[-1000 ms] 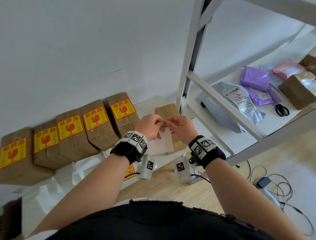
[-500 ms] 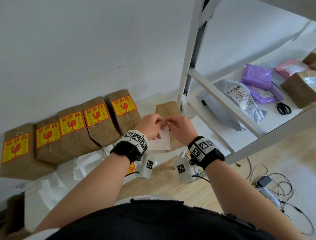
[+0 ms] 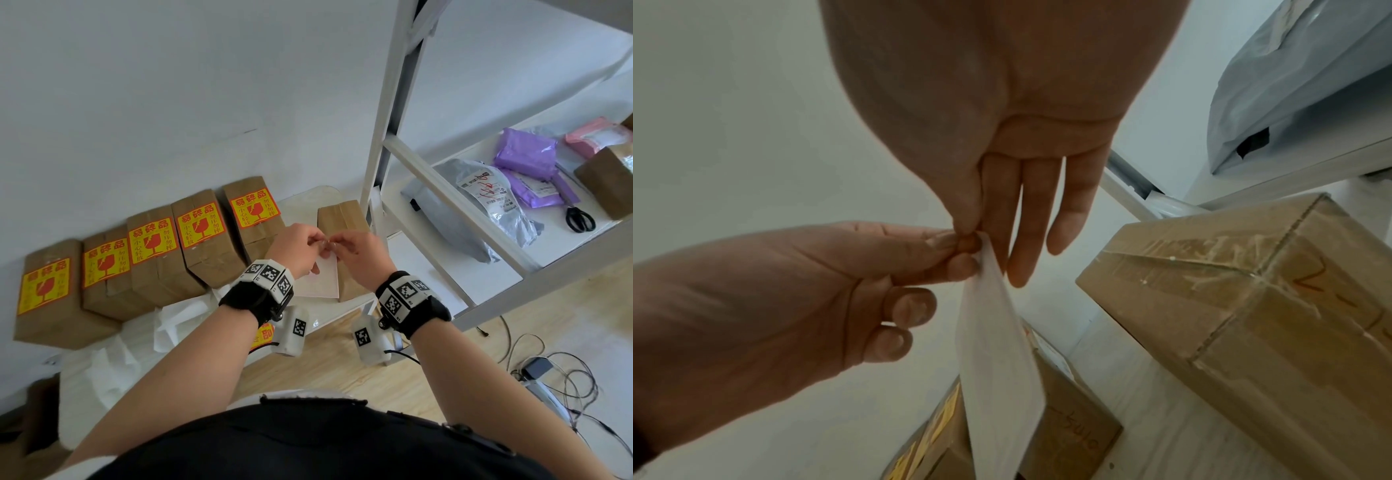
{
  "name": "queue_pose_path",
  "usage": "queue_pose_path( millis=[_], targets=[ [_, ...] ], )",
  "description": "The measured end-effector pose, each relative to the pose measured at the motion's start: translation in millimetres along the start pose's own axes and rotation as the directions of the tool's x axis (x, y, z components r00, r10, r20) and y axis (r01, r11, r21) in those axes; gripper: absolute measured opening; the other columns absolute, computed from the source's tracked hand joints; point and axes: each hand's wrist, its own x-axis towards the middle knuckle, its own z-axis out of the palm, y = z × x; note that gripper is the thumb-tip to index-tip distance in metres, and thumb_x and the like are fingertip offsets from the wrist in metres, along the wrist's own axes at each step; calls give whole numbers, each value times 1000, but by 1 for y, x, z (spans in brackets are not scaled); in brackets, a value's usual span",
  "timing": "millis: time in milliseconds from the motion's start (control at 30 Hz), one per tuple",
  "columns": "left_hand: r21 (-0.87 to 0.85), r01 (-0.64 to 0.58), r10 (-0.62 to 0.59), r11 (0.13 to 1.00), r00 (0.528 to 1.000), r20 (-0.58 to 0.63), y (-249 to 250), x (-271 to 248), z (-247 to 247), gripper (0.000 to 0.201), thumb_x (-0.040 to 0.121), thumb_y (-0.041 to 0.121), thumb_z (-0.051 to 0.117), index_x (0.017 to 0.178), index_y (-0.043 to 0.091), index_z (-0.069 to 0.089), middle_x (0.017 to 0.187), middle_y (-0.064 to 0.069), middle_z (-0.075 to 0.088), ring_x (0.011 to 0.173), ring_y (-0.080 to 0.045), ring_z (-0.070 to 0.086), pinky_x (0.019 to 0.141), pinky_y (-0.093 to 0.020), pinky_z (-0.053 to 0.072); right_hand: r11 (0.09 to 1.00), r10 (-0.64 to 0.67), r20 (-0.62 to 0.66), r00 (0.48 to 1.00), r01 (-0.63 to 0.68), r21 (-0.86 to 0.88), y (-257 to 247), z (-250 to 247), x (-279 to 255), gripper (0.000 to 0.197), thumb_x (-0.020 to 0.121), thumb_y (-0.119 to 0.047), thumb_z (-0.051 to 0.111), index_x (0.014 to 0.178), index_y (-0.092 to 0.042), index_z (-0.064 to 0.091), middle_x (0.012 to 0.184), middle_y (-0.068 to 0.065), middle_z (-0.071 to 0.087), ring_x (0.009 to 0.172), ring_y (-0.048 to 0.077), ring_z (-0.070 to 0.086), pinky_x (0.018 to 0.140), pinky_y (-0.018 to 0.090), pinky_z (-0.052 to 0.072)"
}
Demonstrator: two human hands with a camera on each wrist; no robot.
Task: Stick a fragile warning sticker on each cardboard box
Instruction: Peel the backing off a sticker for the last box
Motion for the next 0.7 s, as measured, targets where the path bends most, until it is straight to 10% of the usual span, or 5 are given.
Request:
queue_pose_path(
  millis=[700],
  targets=[
    [48,-1,1,999,1000,-2,-6,-4,-7,18,100,15,51,93,16,68,82,6,73,55,-15,70,51,-27,52,985,-48,47,998,56,-164,-17,-1,-3,20,98,-19,52,104,-15,70,86,1,71,78,17,62,70,32,52]
  ],
)
